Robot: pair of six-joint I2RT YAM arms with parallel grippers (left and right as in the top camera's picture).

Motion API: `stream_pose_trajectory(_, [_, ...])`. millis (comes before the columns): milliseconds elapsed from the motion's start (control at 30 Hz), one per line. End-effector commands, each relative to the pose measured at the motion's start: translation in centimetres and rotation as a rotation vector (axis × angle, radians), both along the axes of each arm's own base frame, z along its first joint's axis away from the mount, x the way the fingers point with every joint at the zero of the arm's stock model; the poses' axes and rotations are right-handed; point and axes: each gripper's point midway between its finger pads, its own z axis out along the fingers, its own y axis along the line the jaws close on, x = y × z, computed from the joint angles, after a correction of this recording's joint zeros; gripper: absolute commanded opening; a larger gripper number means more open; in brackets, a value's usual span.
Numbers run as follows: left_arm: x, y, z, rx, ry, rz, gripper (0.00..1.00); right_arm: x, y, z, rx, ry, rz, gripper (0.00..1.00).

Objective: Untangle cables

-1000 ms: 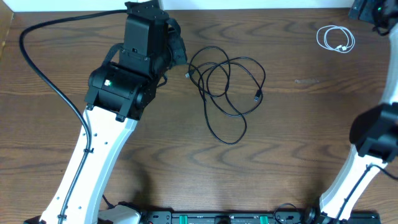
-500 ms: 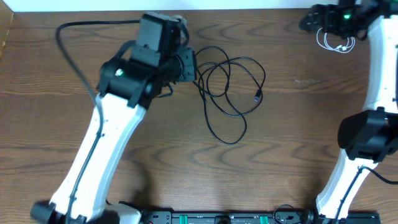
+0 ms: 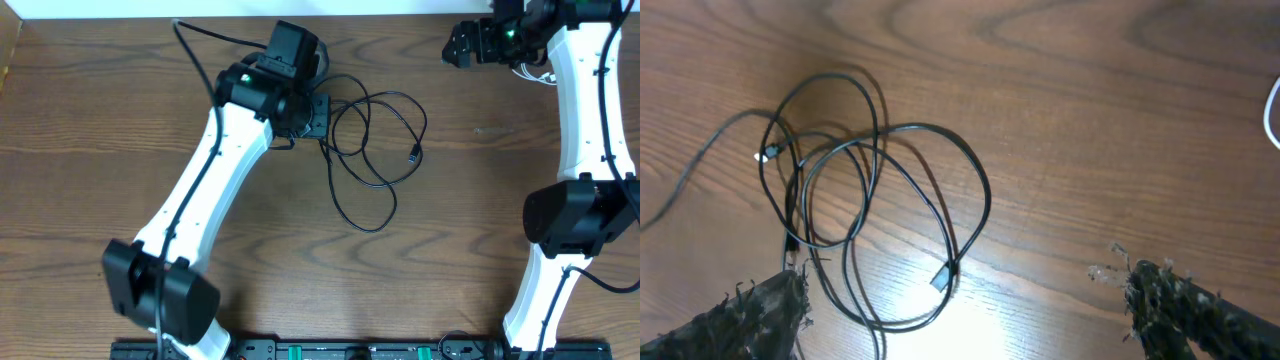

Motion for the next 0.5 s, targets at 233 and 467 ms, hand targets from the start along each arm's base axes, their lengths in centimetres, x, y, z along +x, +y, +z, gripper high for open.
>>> stream_pose_trajectory(233, [1.9,2.5,-4.3,0.076,0.075,0.118,0.35,-0.4,1.0,-3.6,-0.054,0.070,0.014,0.99])
stream_pose_trajectory(467, [3.4,2.3,-6.6,0.074,0.086,0.143,0.35,-0.4,1.7,-4.4,-0.055,0.075,0.027,0.99])
